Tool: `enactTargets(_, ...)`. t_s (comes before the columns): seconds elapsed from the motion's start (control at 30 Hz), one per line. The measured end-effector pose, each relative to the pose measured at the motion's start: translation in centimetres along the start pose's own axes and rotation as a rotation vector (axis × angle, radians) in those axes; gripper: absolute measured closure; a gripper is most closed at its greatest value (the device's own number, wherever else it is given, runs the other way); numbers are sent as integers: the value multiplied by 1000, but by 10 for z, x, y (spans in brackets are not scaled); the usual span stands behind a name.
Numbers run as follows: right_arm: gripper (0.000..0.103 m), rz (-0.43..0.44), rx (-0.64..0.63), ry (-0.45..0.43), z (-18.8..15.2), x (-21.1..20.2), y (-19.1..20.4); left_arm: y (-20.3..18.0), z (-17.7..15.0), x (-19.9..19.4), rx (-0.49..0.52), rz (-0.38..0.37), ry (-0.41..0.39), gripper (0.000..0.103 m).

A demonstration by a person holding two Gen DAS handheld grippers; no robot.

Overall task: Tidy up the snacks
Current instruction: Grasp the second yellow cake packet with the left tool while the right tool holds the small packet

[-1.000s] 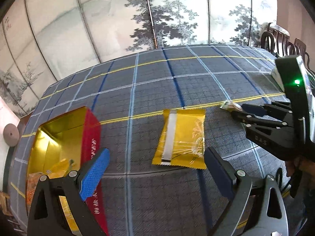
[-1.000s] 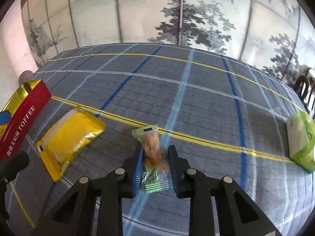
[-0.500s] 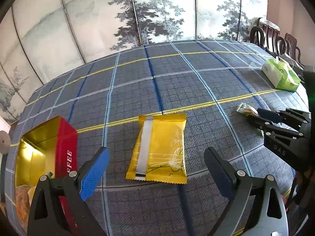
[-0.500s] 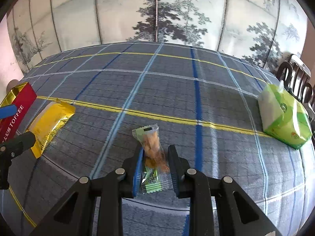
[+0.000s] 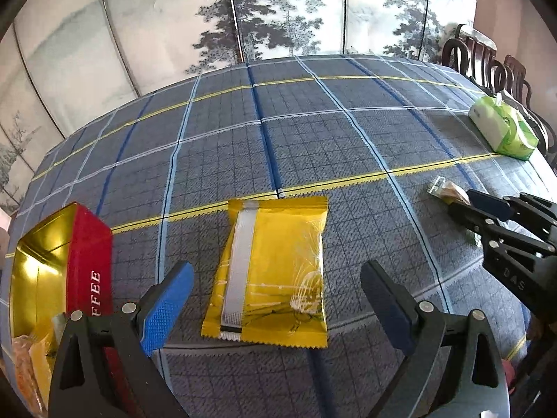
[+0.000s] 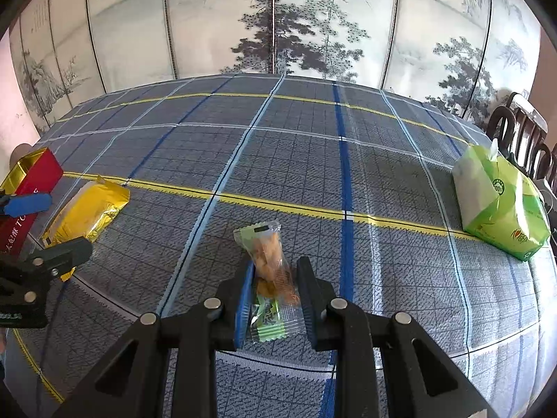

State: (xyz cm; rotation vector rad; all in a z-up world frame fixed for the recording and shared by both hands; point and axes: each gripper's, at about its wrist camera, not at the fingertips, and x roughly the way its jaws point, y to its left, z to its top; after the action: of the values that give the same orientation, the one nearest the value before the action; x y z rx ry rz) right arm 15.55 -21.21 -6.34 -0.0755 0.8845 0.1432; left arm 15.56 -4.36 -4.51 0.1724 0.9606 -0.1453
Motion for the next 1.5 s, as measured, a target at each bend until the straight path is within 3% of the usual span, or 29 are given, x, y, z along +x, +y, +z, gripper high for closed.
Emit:
enactTargets(0.3,78,0,1,0,0,0,0,5,3,12,-7,4,17,11)
enactTargets(0.43,78,0,1,0,0,0,0,7,2,18,-22,2,47,33)
enactTargets(0.57,78,0,1,0,0,0,1,10,1,18,-52,-30,51,40)
enactTargets(0.87,78,0,1,0,0,0,1,11,-4,13,-55,-22,39,52)
enactTargets(1.5,78,-2,0,-1,-1,1,0,19,-34,-18,-153,-31,76,54)
